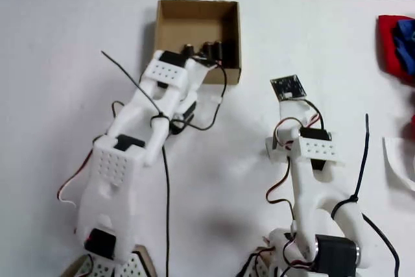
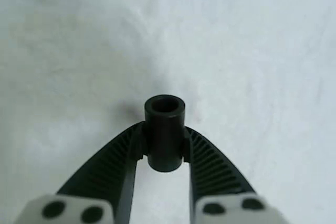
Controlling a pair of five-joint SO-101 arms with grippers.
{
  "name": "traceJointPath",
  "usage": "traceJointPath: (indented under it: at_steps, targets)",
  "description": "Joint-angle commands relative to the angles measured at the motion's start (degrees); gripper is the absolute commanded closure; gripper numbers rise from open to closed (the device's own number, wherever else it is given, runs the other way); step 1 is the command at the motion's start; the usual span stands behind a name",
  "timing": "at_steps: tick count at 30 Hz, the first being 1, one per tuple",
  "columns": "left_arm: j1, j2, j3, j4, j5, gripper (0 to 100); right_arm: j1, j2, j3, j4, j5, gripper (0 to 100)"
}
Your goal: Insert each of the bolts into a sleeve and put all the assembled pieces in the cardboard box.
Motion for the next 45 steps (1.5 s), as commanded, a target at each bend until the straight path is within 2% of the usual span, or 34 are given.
traceJointPath:
  at_steps: [1,27,29,31,37,39,42,45]
  targets:
    - [-0.7,0.18,-2.42,-1.85,2.2,90,0.75,-2.86,-0.26,-0.75,-0.44,97.5]
    - [-0.88,3.78,-6.55,-0.88,2.29,90,0.75,-2.86,-0.18,-0.75,-0.44,97.5]
    - [-0.7,4.31,-7.08,0.53,2.29,91,0.75,-2.86,-0.18,-0.75,-0.44,97.5]
    - [-0.7,4.48,-9.19,2.46,2.55,98,0.75,-2.86,-0.18,-0.75,-0.44,97.5]
    - [-0.97,4.22,-24.4,12.92,2.81,97,0.75,-2.86,-0.18,-0.75,-0.44,97.5]
    - [-1.14,3.16,-28.35,13.45,2.81,97,0.75,-2.86,-0.18,-0.75,-0.44,97.5]
    - [-0.79,-1.93,-28.53,13.27,3.78,97,0.75,-2.86,-0.09,-0.75,-0.44,97.5]
    - [-0.7,-9.32,-24.57,13.19,9.41,97,0.48,-2.95,-0.09,-0.75,-0.35,97.5]
